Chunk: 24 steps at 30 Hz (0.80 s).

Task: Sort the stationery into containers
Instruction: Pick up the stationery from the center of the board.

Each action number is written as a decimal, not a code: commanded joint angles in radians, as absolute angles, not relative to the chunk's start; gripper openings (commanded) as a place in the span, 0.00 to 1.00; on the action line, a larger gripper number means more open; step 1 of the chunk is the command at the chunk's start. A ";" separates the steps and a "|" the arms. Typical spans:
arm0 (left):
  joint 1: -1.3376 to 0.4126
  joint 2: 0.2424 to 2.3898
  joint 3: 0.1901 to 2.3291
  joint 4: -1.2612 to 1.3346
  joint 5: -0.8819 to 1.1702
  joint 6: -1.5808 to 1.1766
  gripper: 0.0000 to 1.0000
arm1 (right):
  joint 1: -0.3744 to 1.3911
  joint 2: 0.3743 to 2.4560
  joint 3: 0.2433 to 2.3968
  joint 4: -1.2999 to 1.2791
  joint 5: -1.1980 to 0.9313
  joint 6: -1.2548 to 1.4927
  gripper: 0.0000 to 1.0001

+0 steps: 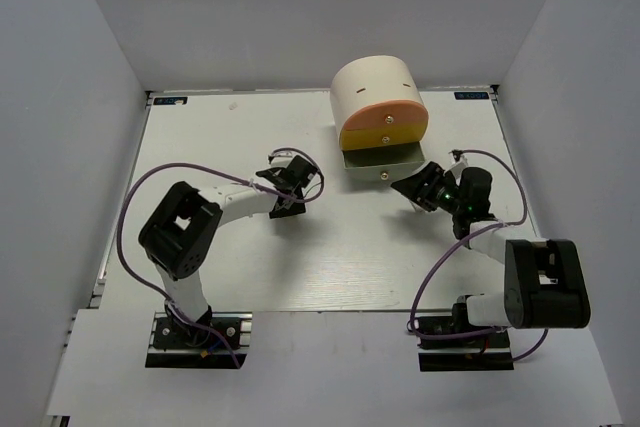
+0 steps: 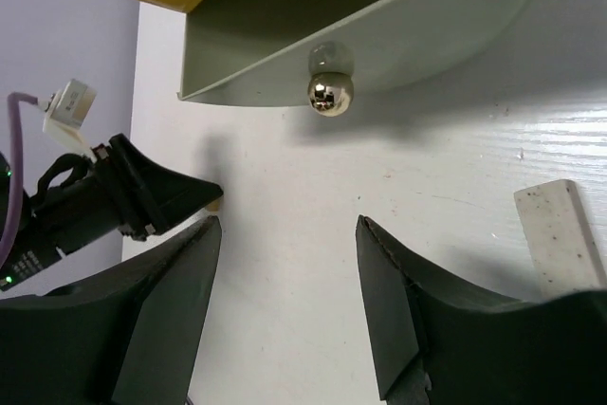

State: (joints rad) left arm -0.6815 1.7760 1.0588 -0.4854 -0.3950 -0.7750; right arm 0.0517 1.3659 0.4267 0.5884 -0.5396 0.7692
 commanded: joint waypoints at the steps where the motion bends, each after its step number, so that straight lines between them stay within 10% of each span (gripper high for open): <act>1: -0.678 1.805 1.088 -0.515 -0.397 -0.784 0.54 | 0.029 1.313 0.422 0.552 -0.580 0.674 0.65; 9: -0.699 1.692 1.078 -0.421 -0.333 -0.675 0.17 | -0.024 1.290 0.586 0.186 -0.506 0.278 0.87; 17: -0.699 1.532 1.089 -0.089 -0.066 -0.546 0.12 | -0.066 1.292 0.669 0.012 -0.425 0.037 0.88; 19: -0.699 1.532 1.139 -0.046 -0.032 -0.532 0.11 | -0.075 1.284 0.655 0.005 -0.440 0.026 0.76; 24: -0.699 1.638 1.259 -0.015 -0.002 -0.551 0.11 | -0.083 1.273 0.629 0.006 -0.472 0.008 0.05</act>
State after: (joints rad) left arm -0.6964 1.5986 1.1965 -0.0795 -0.0628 -0.5640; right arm -0.0769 1.3010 0.6331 0.0273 -0.4530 0.0540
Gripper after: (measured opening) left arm 0.442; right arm 0.110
